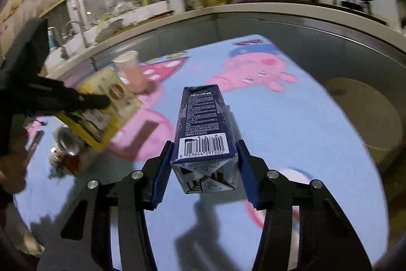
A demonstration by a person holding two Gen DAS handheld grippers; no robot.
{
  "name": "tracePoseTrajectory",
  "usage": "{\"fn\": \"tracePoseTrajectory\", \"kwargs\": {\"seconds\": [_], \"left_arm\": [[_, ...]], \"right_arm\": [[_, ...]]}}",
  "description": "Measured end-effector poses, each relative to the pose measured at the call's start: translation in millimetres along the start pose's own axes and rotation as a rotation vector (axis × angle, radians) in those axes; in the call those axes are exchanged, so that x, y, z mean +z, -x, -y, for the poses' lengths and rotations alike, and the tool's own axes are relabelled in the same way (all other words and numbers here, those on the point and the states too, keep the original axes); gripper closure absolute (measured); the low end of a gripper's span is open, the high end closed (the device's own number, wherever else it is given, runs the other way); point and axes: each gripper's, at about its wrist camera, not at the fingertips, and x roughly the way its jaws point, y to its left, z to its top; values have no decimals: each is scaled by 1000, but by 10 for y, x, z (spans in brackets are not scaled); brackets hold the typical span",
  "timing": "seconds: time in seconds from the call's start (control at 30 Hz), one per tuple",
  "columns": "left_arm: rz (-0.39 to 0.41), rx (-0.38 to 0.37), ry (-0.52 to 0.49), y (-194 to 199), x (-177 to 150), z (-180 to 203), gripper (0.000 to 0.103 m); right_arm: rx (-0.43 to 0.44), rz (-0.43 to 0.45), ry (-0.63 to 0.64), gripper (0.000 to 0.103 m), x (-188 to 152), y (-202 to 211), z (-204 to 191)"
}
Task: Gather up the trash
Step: 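Grasp the blue milk carton with the right tool while the left grasps a yellow packet, then carry the carton and packet to the white bin and open both tools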
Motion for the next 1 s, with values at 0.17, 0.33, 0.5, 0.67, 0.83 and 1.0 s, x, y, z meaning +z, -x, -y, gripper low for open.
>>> {"fn": "tracePoseTrajectory", "kwargs": {"seconds": [0.17,0.33,0.5,0.67,0.83,1.0], "left_arm": [[-69,-39,-48,-286,-39,347,101],[-117,-31,-103,-557,-128,660,101],[-159,-3,-95,-722,-207,673,101],[-166,-5,-113,-789,-155,749,101],[-152,-50,-203,-895,68,1191,101],[-140,-102,-312,-1170,309,1804,101]], "right_arm": [[-121,26,-22,35,-92,193,293],[-122,33,-43,27,-95,175,376],[-96,5,11,31,-169,56,261],[-84,42,-13,54,-199,72,356],[-162,137,-84,56,-109,242,631],[-278,191,-183,56,59,406,1226]]}}
